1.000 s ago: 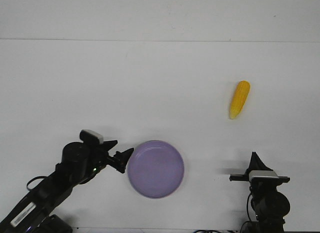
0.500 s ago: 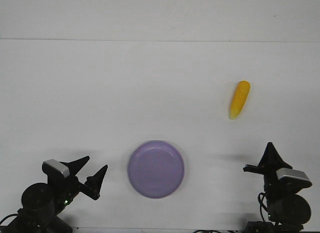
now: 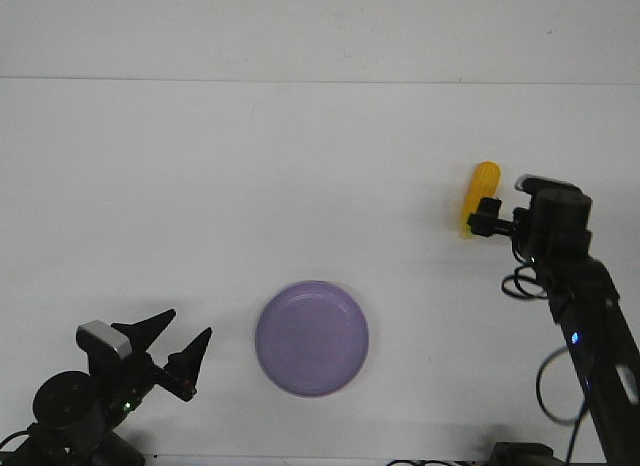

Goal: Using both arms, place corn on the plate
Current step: 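Reach the right gripper to the yellow corn cob and grasp it, then lift the corn with the right gripper and carry it over the plate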

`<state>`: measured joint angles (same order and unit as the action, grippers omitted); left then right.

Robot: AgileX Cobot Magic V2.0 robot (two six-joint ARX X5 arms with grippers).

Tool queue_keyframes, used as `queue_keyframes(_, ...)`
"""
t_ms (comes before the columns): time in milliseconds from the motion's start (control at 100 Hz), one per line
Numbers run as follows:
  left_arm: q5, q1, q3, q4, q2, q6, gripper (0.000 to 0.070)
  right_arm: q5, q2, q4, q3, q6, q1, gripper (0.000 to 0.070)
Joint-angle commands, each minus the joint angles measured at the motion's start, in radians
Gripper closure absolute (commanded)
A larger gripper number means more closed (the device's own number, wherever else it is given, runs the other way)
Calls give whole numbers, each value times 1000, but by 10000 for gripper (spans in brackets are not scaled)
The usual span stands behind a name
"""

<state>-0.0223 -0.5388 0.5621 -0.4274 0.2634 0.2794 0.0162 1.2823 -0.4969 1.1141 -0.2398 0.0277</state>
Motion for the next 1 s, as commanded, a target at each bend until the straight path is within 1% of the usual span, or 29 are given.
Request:
queue_keyframes(0, 5, -5, 10, 7, 3, -5, 200, -5, 189, -46, 122, 4, 0, 150)
queue_keyframes(140, 4, -5, 10, 6, 3, -5, 201, 0, 463, -152, 343, -2, 0, 150)
queue_keyframes(240, 4, -5, 10, 6, 3, -5, 201, 10, 598, -176, 452, -6, 0, 150)
queue_keyframes(370, 4, -5, 10, 5, 3, -5, 201, 62, 708, -188, 528, -30, 0, 152)
queue_keyframes(510, 4, -5, 10, 5, 3, -5, 201, 64, 774, -177, 544, -45, 2, 172)
queue_keyframes(540, 4, -5, 10, 5, 3, -5, 201, 64, 783, -177, 544, -46, 2, 201)
queue_keyframes(570, 4, -5, 10, 5, 3, -5, 201, 64, 787, -178, 544, -47, 2, 256)
queue_keyframes(600, 4, -5, 10, 5, 3, -5, 201, 64, 789, -177, 544, -47, 2, 327)
queue_keyframes(650, 4, -5, 10, 5, 3, -5, 201, 64, 789, -168, 544, -47, 2, 466)
queue_keyframes(670, 4, -5, 10, 5, 3, -5, 201, 64, 789, -164, 544, -45, 2, 508)
queue_keyframes(690, 4, -5, 10, 5, 3, -5, 201, 64, 788, -161, 544, -44, 2, 535)
queue_keyframes(760, 4, -5, 10, 5, 3, -5, 201, 63, 782, -163, 547, -45, 2, 571)
queue_keyframes(880, 4, -5, 10, 5, 3, -6, 201, 63, 747, -182, 548, -42, 2, 571)
queue_keyframes(990, 4, -5, 10, 5, 3, -6, 201, 50, 661, -192, 548, -2, 3, 571)
